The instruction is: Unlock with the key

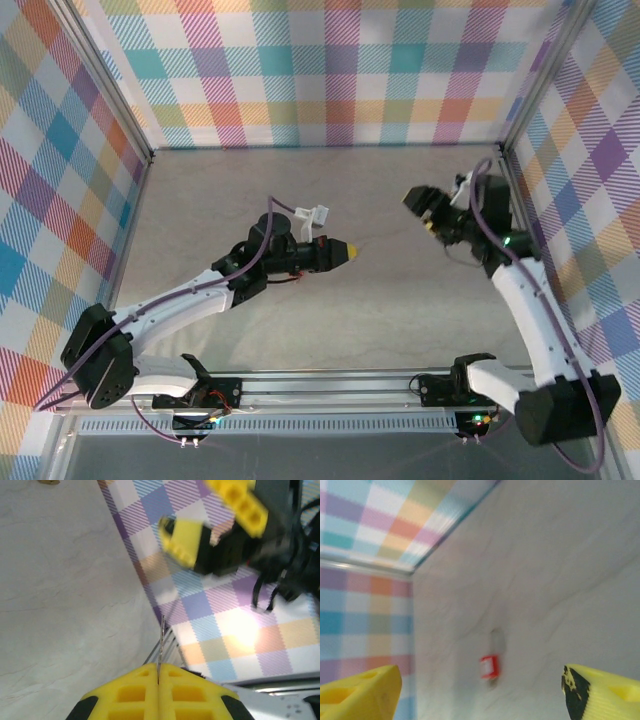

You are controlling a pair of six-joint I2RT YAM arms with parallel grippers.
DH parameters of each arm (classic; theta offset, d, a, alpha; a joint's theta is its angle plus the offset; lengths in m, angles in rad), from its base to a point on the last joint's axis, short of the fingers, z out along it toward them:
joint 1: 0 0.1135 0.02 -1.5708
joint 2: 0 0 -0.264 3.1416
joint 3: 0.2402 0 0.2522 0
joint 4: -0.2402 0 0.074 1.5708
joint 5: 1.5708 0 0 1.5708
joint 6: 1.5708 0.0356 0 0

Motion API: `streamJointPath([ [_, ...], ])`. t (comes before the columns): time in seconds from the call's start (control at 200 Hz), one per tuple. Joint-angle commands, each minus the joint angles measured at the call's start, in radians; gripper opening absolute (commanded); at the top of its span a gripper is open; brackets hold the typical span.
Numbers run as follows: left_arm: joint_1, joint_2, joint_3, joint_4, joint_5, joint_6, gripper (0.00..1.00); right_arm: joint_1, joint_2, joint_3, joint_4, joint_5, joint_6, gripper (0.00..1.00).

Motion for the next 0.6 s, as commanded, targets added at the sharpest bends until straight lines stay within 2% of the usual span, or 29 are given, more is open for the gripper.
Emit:
streamJointPath([
  [0.0,0.033,-0.007,0.043,-0.182,0.081,0.162,0.0,-0.047,0.216,0.173,-0.334,0.178,-0.42,0.85],
  [0.065,0.045,0.003,0.064,-0.218,0.083,0.192,0.0,-0.073,0.369,0.273,-0.388,0.265,-0.526,0.86],
  [0.155,0.05,0.023,0.074,-0.215,0.093,0.204,0.0,-0.112,0.555,0.373,-0.405,0.339,-0.59,0.84],
  [0.335,0.051,0.059,0.077,-0.169,0.118,0.188,0.0,-0.169,0.845,0.581,-0.408,0.355,-0.638,0.81],
  [0.425,0.05,0.061,0.077,-0.169,0.116,0.186,0.0,-0.182,0.985,0.719,-0.467,0.402,-0.653,0.77],
  [0.595,0.05,0.053,0.068,-0.159,0.109,0.171,0.0,-0.196,1.137,0.871,-0.491,0.389,-0.679,0.76],
])
